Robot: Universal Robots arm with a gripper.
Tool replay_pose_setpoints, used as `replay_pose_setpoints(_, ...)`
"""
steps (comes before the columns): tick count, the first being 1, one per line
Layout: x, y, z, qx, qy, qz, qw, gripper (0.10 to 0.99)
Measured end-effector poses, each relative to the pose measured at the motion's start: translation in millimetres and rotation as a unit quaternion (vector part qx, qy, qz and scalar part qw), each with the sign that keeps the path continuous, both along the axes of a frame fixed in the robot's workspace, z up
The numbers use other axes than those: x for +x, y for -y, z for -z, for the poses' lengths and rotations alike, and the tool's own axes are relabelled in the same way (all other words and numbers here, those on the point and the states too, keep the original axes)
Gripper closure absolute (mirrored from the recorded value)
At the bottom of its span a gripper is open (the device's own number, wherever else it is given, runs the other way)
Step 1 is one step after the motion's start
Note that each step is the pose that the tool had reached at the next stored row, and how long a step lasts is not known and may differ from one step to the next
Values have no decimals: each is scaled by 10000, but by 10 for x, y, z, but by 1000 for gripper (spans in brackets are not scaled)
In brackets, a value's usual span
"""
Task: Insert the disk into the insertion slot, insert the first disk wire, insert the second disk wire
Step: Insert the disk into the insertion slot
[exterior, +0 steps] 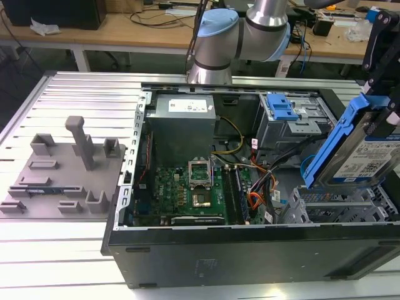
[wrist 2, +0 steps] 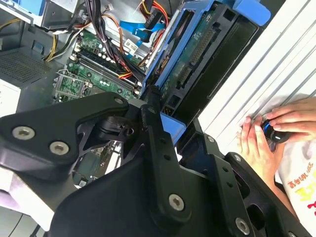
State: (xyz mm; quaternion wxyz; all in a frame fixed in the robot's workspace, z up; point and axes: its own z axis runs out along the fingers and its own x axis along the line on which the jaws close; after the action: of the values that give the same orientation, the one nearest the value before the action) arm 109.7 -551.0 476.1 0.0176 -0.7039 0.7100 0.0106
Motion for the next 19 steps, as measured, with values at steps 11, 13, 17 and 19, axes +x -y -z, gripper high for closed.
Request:
replay_pose_setpoints(11,16,1,40,-1,-40,1,10000,722)
replay_pose_setpoints(13,39,1,49,0,-54,1,10000,722)
replay_pose_setpoints(17,49,1,66,-3,-66,1,10000,722)
replay_pose_setpoints(19,49,1,70,-2,-66,1,10000,722)
